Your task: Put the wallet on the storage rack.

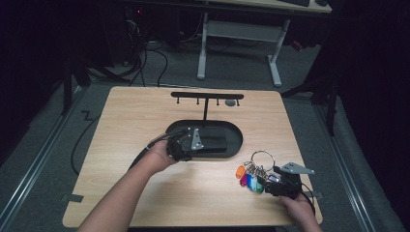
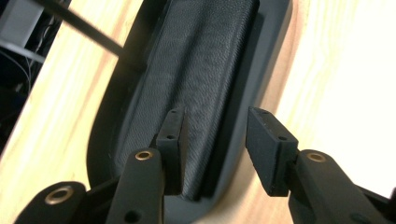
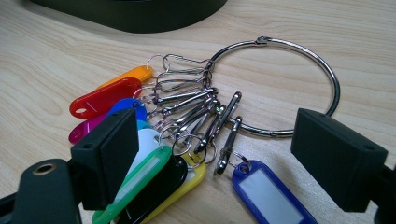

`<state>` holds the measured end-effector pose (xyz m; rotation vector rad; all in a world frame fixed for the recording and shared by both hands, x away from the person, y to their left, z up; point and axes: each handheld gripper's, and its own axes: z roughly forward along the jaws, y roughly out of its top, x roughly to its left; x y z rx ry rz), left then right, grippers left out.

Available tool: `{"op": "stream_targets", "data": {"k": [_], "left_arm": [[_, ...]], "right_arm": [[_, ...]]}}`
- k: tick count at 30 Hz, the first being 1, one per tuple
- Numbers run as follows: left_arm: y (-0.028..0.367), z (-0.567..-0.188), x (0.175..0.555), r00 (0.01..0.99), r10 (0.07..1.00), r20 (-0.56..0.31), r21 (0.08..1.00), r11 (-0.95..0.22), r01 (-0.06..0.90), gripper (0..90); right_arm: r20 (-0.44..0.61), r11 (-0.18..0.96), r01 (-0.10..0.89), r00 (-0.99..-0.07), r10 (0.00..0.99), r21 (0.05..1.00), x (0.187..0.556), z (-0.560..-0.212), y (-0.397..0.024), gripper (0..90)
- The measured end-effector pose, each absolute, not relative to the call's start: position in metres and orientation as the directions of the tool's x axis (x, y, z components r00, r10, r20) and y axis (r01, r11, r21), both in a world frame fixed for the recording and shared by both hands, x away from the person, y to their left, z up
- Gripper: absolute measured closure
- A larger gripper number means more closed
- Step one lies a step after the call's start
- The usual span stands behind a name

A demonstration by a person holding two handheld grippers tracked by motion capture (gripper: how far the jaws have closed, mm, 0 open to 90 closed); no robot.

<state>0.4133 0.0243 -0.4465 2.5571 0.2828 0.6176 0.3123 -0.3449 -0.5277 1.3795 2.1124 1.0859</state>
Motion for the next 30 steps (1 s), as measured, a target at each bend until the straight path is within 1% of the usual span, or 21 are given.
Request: {"op": "stream_targets", "data": {"k": [2,4,5,6,8,10,11,12,13,14,15,19,20,21,22,23,24,26,27,28,30], "left_arm": [[0.032,-0.449,0.406,0.874,0.333,0.355,0.532,-0.84,0.105,58.8],[0.041,-0.452,0.397,0.857,0.367,0.362,0.556,-0.823,0.118,57.3],[0.041,-0.452,0.397,0.857,0.367,0.362,0.556,-0.823,0.118,55.9],[0.05,-0.456,0.386,0.851,0.408,0.33,0.6,-0.787,0.144,56.0],[0.058,-0.461,0.375,0.847,0.429,0.314,0.616,-0.771,0.162,55.8],[0.066,-0.468,0.365,0.85,0.448,0.275,0.635,-0.749,0.19,55.2],[0.066,-0.468,0.365,0.85,0.448,0.275,0.635,-0.749,0.19,55.1],[0.075,-0.475,0.357,0.849,0.472,0.237,0.654,-0.724,0.22,55.1],[0.075,-0.475,0.357,0.849,0.472,0.237,0.654,-0.724,0.22,54.9],[0.083,-0.483,0.351,0.847,0.492,0.201,0.676,-0.695,0.244,54.9],[0.087,-0.486,0.348,0.845,0.503,0.183,0.679,-0.686,0.261,54.9],[0.101,-0.498,0.337,0.836,0.528,0.149,0.683,-0.667,0.299,54.5],[0.105,-0.499,0.334,0.833,0.537,0.128,0.692,-0.651,0.313,54.1],[0.105,-0.499,0.334,0.833,0.537,0.128,0.692,-0.651,0.313,54.0],[0.113,-0.502,0.329,0.822,0.565,0.068,0.722,-0.597,0.35,54.0],[0.117,-0.504,0.326,0.817,0.576,0.039,0.735,-0.57,0.367,54.0],[0.12,-0.506,0.322,0.806,0.591,0.037,0.744,-0.555,0.373,53.1],[0.126,-0.512,0.315,0.776,0.628,0.056,0.758,-0.532,0.376,48.2],[0.126,-0.512,0.315,0.776,0.628,0.056,0.758,-0.532,0.376,46.8],[0.134,-0.519,0.309,0.755,0.655,0.029,0.775,-0.491,0.397,46.1],[0.138,-0.521,0.307,0.759,0.65,-0.015,0.777,-0.471,0.418,44.7]], "right_arm": [[0.088,0.21,0.592,-0.434,0.897,0.778,0.312,-0.528,-0.345,15.0],[0.092,0.205,0.592,-0.432,0.897,0.78,0.312,-0.528,-0.345,15.0],[0.093,0.204,0.592,-0.432,0.897,0.78,0.312,-0.528,-0.345,15.1],[0.095,0.201,0.593,-0.43,0.898,0.78,0.312,-0.528,-0.345,15.1],[0.095,0.201,0.591,-0.431,0.897,0.781,0.312,-0.528,-0.345,15.1],[0.096,0.201,0.593,-0.43,0.897,0.78,0.312,-0.528,-0.345,15.1],[0.096,0.201,0.593,-0.43,0.897,0.78,0.312,-0.528,-0.345,15.1],[0.094,0.204,0.592,-0.432,0.897,0.779,0.312,-0.528,-0.345,15.1],[0.092,0.206,0.592,-0.433,0.897,0.779,0.312,-0.528,-0.345,15.0],[0.088,0.21,0.589,-0.436,0.896,0.78,0.312,-0.528,-0.345,15.0],[0.087,0.212,0.59,-0.437,0.895,0.779,0.312,-0.528,-0.345,15.1],[0.086,0.214,0.589,-0.44,0.894,0.779,0.312,-0.528,-0.345,15.1],[0.088,0.212,0.592,-0.437,0.895,0.778,0.312,-0.528,-0.345,15.1],[0.088,0.212,0.592,-0.437,0.895,0.778,0.312,-0.528,-0.345,15.1],[0.086,0.216,0.593,-0.438,0.895,0.776,0.312,-0.528,-0.345,15.0],[0.084,0.218,0.59,-0.441,0.894,0.777,0.313,-0.528,-0.345,15.1],[0.085,0.217,0.592,-0.439,0.895,0.777,0.312,-0.528,-0.344,15.0],[0.086,0.215,0.592,-0.438,0.895,0.776,0.312,-0.528,-0.344,15.1],[0.086,0.215,0.592,-0.438,0.895,0.776,0.312,-0.528,-0.344,15.1],[0.083,0.219,0.589,-0.442,0.893,0.778,0.312,-0.528,-0.345,15.1],[0.086,0.218,0.591,-0.442,0.893,0.777,0.312,-0.528,-0.345,15.1]]}}
